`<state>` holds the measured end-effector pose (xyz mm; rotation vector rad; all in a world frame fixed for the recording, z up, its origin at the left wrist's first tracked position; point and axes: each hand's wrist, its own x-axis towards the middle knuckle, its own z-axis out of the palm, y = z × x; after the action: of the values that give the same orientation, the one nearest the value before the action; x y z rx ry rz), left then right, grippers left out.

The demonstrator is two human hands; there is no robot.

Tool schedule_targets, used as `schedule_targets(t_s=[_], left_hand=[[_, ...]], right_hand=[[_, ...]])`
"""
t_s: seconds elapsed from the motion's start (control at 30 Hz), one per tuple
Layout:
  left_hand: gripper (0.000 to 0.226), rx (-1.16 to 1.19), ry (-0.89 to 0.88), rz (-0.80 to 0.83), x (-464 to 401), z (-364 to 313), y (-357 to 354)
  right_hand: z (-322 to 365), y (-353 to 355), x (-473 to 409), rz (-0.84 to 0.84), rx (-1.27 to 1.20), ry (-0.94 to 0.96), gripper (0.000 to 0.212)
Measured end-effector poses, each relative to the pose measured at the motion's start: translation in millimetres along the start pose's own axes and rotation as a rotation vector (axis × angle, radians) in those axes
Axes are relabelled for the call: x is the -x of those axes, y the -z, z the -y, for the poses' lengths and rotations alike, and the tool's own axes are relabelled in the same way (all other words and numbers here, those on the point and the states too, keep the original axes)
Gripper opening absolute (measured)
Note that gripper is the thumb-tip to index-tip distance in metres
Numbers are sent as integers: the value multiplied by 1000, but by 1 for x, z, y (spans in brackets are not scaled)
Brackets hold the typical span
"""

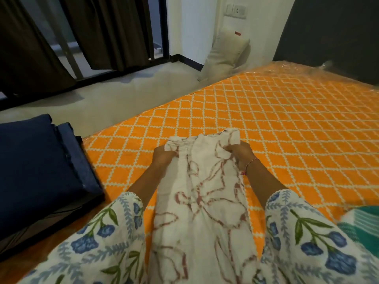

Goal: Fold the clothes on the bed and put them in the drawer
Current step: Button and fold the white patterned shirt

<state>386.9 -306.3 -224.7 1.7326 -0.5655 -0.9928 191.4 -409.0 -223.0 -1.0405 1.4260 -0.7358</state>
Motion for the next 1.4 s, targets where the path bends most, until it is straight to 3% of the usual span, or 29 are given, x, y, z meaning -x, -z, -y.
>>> schedule_targets(t_s=[0.1, 0.23, 0.37, 0.43, 0.57, 0.63, 0.7, 0.9, 1.0, 1.1, 1.17, 1.23, 1.3, 1.33, 1.4], left_hand=[[23, 115, -12, 33, 16, -13, 6], [17, 185, -128, 194, 52, -24, 25], [28, 9, -344, 346, 103, -10, 57], [31, -262, -471, 345, 134, 26, 77], [65, -963, -747, 238, 176, 100, 88], [78, -1147, -861, 243, 193, 111, 86], [70, -1267, -926, 204, 207, 107, 88], [43, -1295, -969, 60, 219, 99, 119], [34, -1403, -961, 113, 225, 102, 125], [20, -1556, -740, 393, 231, 100, 126], [26, -1483, -503, 524, 231, 82, 130], [27, -1355, -559, 391, 227, 68, 121], [36, -1104, -759, 155, 228, 63, 95], [42, -1031, -796, 148, 230, 61, 74], [66, -1138, -761, 308, 240, 65, 36]], right_hand=[[7, 8, 15, 40, -106, 139, 43], [14, 24, 67, 116, -212, 296, 48], [-6, 54, 135, 229, -279, 469, 51], [-45, 76, 171, 275, -92, 496, 50], [-128, 109, 211, 406, 673, 565, 54], [-147, 110, 220, 430, 951, 605, 58], [-145, 106, 230, 414, 1023, 649, 51], [-140, 111, 269, 280, 656, 599, 52], [-151, 109, 274, 366, 903, 615, 63], [-141, 111, 281, 623, 1170, 553, 58], [-125, 115, 287, 634, 980, 521, 45], [-114, 116, 284, 454, 785, 512, 38], [-114, 106, 275, 328, 788, 542, 30], [-117, 98, 270, 319, 820, 563, 32], [-125, 79, 261, 294, 905, 572, 49]])
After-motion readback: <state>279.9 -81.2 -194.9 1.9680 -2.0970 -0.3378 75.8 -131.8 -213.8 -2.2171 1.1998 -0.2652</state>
